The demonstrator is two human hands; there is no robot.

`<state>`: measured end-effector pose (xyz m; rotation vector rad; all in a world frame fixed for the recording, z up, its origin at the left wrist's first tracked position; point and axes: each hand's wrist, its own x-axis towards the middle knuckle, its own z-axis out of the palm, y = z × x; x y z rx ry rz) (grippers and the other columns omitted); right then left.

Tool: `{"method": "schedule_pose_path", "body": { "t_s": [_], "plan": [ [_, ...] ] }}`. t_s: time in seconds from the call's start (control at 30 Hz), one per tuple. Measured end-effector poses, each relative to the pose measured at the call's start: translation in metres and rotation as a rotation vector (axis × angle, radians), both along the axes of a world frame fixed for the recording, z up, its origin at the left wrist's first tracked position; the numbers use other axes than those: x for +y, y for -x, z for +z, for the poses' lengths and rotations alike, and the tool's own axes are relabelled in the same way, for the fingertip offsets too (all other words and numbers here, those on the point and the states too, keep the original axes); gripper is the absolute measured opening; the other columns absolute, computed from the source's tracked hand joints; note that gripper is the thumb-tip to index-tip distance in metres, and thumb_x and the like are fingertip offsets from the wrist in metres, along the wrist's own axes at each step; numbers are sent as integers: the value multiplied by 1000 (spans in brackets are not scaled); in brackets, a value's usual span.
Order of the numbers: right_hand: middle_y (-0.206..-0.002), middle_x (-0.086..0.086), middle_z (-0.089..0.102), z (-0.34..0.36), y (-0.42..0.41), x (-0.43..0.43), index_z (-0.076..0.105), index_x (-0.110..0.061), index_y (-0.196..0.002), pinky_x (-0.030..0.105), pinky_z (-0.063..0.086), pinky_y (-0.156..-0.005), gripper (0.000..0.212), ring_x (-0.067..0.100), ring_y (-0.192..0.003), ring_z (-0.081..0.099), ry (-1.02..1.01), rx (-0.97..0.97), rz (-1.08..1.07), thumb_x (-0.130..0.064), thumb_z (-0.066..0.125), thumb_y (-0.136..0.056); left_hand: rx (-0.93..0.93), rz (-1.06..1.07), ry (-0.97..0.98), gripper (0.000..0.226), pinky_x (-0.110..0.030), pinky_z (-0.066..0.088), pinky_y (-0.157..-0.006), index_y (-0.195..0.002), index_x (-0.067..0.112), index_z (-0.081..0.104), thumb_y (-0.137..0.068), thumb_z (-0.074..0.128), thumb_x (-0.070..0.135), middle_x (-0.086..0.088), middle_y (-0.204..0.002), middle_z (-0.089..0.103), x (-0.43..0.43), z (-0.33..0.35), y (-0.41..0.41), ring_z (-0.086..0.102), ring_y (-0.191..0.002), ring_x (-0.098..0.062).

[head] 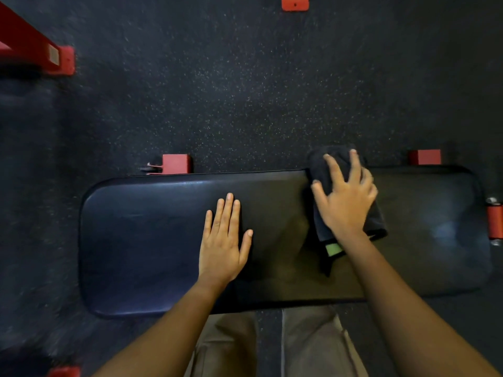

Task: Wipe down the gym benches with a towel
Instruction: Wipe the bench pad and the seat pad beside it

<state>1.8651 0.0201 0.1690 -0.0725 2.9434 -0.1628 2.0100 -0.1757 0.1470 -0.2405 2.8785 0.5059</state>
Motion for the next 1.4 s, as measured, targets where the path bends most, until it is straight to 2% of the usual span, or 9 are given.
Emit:
{"method": "schedule_pose_path", "body": {
  "t_s": [0.1,0.27,0.33,0.57,0.73,0.83,1.0,1.23,1.4],
  "plan": [
    [-157,9,26,2,6,-50,47,-33,-140,57,25,-105,61,43,-131,33,-46,-62,-71,-53,32,-84,1,3,-6,62,-37,3,-117,-146,6,19,-96,31,40,-11,-154,17,0,0,0,9,-144,-20],
    [-151,9,37,1,4,-141,48,-32,-136,52,26,-104,49,37,-127,40,29,-181,363,-54,35,-95,6,22,-41,61,-37,4,-117,-144,1,27,-95,34,37,-15,-152,24,1,0,3,13,-143,-23],
    [-145,8,44,-1,11,-141,49,-29,-136,50,29,-100,51,34,-125,43,50,-206,425,-56,33,-96,10,36,-43,61,-36,2,-117,-144,1,25,-95,34,36,-15,-152,23,3,0,8,12,-143,-22],
    [-130,7,55,0,45,-62,55,-22,-129,48,31,-94,51,31,-117,47,84,-253,388,-55,35,-95,30,-12,-65,60,-37,-1,-117,-145,1,25,-95,34,33,-21,-153,18,44,0,52,8,-143,-28],
    [-126,7,57,2,65,8,57,-21,-128,47,34,-89,58,31,-112,49,71,-231,356,-56,28,-92,24,139,-79,60,-37,-4,-116,-144,-1,24,-94,34,33,-27,-152,14,98,-1,78,4,-142,-35],
    [-131,7,54,2,75,40,54,-22,-132,47,33,-92,56,30,-116,47,80,-237,354,-56,29,-94,24,5,-103,60,-37,-3,-116,-144,-1,25,-95,34,33,-25,-152,18,139,-1,100,6,-143,-31],
    [-124,8,60,4,93,107,61,-20,-125,47,36,-88,72,31,-109,53,120,-185,263,-58,14,-86,-3,-34,-128,61,-36,-4,-116,-142,-5,30,-94,32,31,-20,-151,26,210,1,137,8,-143,-22],
    [-120,7,63,0,120,214,66,-21,-118,46,39,-84,62,31,-105,57,162,-126,90,-57,28,-86,-5,-158,-123,57,-38,-1,-116,-140,-3,35,-95,33,32,-21,-147,35,296,4,176,16,-140,-25],
    [-140,4,49,-10,129,292,53,-29,-134,49,39,-92,59,31,-121,48,226,-192,-161,-63,32,-90,17,-393,-131,56,-38,3,-117,-141,-1,33,-97,34,32,-19,-149,32,350,5,196,17,-140,-26]
  ]
}}
